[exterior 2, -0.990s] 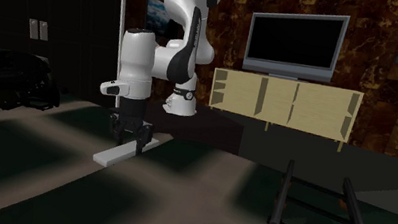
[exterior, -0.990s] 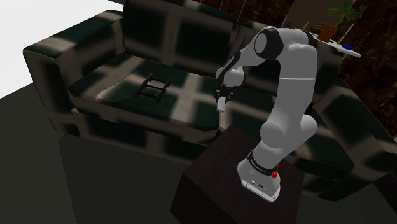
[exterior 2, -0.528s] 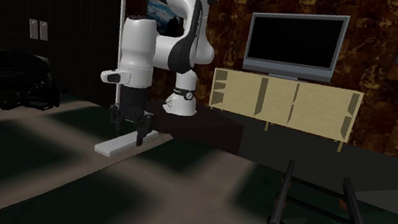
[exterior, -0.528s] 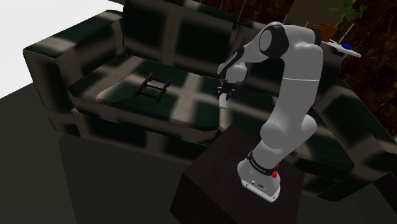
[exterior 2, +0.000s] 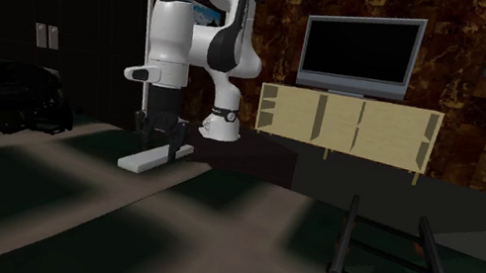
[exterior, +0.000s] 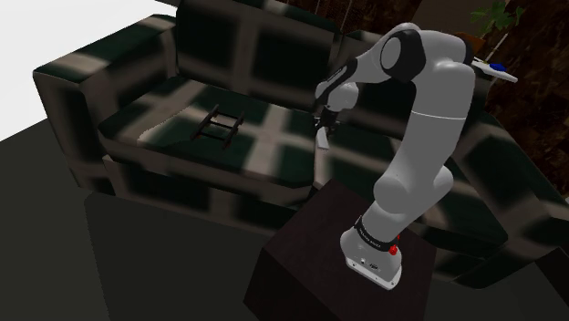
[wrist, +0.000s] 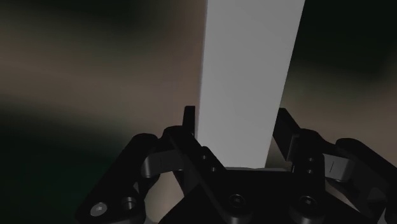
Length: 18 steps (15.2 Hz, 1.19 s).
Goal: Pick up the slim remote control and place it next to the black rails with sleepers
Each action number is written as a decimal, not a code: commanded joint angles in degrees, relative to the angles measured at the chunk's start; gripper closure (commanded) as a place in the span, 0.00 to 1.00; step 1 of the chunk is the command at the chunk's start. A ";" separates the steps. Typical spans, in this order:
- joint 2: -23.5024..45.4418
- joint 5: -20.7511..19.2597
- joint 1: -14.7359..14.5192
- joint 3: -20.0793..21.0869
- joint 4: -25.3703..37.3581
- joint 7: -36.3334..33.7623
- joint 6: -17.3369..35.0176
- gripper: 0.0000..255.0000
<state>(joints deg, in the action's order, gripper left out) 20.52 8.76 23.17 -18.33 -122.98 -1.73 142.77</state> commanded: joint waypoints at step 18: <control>-10.62 -6.30 -9.64 2.07 -5.49 -15.97 -4.48 1.00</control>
<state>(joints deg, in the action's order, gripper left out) 10.47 2.79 14.34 -16.63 -127.78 -16.20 138.12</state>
